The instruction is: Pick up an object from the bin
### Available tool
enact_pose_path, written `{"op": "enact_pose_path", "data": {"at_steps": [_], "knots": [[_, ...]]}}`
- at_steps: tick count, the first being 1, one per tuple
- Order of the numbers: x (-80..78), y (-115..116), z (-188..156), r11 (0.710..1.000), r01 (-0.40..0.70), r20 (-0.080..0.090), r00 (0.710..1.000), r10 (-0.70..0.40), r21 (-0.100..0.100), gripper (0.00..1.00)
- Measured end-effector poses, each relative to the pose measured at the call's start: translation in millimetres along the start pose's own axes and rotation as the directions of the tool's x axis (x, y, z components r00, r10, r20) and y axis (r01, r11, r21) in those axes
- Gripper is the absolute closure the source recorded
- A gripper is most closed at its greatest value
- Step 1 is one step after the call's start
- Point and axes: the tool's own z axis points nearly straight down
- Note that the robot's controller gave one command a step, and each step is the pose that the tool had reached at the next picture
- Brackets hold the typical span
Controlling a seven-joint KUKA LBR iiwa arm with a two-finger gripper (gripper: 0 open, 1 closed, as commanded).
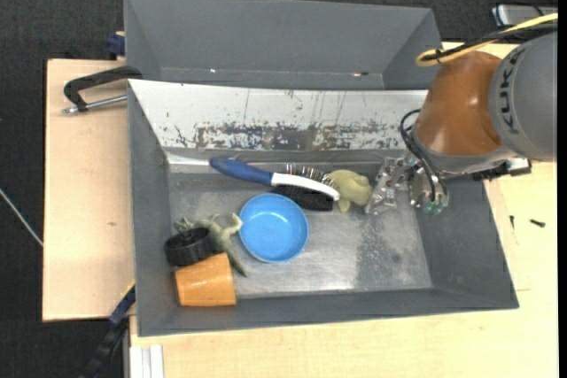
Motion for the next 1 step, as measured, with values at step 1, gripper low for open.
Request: {"op": "enact_pose_path", "data": {"at_steps": [1], "knots": [[-4.7, 12.1, -142.3, 1.000, 0.011, -0.018, 1.000, -0.011, -0.002, 1.00]]}}
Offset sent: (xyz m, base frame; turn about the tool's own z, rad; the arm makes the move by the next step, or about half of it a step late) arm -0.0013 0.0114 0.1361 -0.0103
